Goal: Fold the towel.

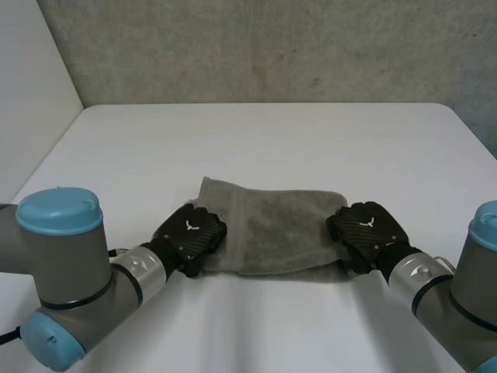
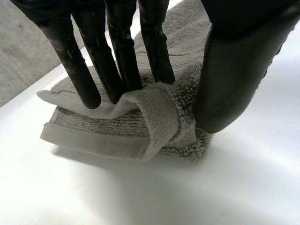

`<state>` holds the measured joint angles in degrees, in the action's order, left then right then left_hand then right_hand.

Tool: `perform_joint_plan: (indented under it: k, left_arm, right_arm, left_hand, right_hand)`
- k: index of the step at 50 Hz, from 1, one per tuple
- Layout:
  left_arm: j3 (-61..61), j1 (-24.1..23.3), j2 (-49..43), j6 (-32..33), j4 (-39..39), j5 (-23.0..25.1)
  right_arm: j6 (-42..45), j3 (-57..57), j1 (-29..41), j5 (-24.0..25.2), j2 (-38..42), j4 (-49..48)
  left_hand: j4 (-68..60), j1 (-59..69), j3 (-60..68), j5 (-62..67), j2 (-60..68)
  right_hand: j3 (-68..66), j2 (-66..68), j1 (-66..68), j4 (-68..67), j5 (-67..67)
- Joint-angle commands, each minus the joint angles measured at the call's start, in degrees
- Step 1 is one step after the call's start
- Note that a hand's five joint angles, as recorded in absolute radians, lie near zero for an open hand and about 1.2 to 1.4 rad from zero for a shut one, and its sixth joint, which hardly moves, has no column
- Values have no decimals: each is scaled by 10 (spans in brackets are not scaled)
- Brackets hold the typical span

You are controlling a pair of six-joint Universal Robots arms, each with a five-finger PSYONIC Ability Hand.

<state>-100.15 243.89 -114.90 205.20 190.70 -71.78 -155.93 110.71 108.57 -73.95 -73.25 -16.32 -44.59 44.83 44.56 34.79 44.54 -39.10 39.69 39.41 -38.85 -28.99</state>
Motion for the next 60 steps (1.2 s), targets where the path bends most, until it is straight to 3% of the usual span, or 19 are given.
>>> perform_joint_plan:
  k: [1, 7, 15, 20, 25, 32, 35, 39, 41, 43, 44, 48, 49, 53, 58, 59, 60]
  left_arm:
    - [0, 5, 4, 0, -2, 0]
    - [0, 11, 12, -1, -2, 2]
    - [-1, 12, 18, -2, -2, 2]
    - [-1, 13, 23, -3, -2, 1]
    - [-1, 32, 33, -8, 0, 2]
    - [5, 44, 44, -42, 0, 2]
    - [14, 51, 53, -63, -1, 1]
    - [49, 51, 68, -104, -3, -1]
    - [61, 48, 71, -124, -4, -1]
    - [87, 48, 78, -167, -3, -3]
    - [87, 48, 78, -167, -3, -3]
    - [117, 49, 88, -228, -3, -4]
    - [117, 49, 88, -228, -3, -4]
    - [118, 49, 94, -248, 0, -5]
    - [110, 48, 100, -251, 2, -6]
    - [109, 49, 100, -251, 2, -6]
    - [109, 49, 100, -251, 2, -6]
  right_arm:
    - [25, 17, -28, 13, 0, -13]
    - [53, 31, -46, 19, 0, -14]
    - [41, 30, -42, 21, 0, -14]
    - [32, 33, -41, 21, 0, -18]
    - [29, 30, -47, 22, 2, -12]
    - [47, 39, -58, 22, -21, 5]
    - [82, 34, -102, 30, -58, 48]
    - [154, -35, -129, 73, -92, 127]
    - [150, -73, -99, 82, -93, 153]
    - [105, -163, -3, 72, -81, 182]
    - [105, -163, -2, 72, -80, 182]
    - [22, -274, 121, 33, 5, 189]
    - [22, -275, 121, 33, 5, 189]
    - [4, -336, 247, -14, 86, 192]
    - [3, -350, 306, -54, 137, 209]
    - [3, -344, 306, -65, 135, 208]
    - [3, -344, 306, -65, 135, 208]
  left_hand:
    - [21, -23, -20, -23, -20]
    - [339, -341, -338, -341, -338]
    - [340, -343, -340, -342, -340]
    - [340, -343, -340, -342, -340]
    - [340, -343, -340, -342, -340]
    - [340, -343, -340, -342, -340]
    - [340, -343, -340, -342, -340]
    - [340, -343, -340, -342, -340]
    - [340, -343, -340, -342, -340]
    - [340, -343, -340, -342, -340]
    - [340, -343, -340, -342, -340]
    - [340, -343, -340, -342, -340]
    - [340, -343, -340, -342, -340]
    - [340, -343, -340, -342, -340]
    - [340, -343, -340, -342, -340]
    - [340, -343, -340, -342, -340]
    - [340, -343, -340, -342, -340]
  right_hand:
    - [-11, 5, 8, -13, -12]
    - [-91, 85, 88, -94, -93]
    - [-50, 44, 47, -52, -51]
    - [-103, 98, 100, -106, -105]
    - [-409, 403, 406, -411, -410]
    - [-409, 403, 406, -411, -410]
    - [-409, 403, 406, -411, -410]
    - [-409, 403, 406, -411, -410]
    - [-409, 403, 406, -411, -410]
    - [-409, 403, 406, -411, -410]
    - [-409, 403, 406, -411, -410]
    - [-409, 403, 406, -411, -410]
    - [-409, 403, 406, -411, -410]
    - [-409, 403, 406, -411, -410]
    - [-409, 403, 406, -411, -410]
    - [-245, 239, 242, -247, -246]
    - [-243, 237, 240, -246, -244]
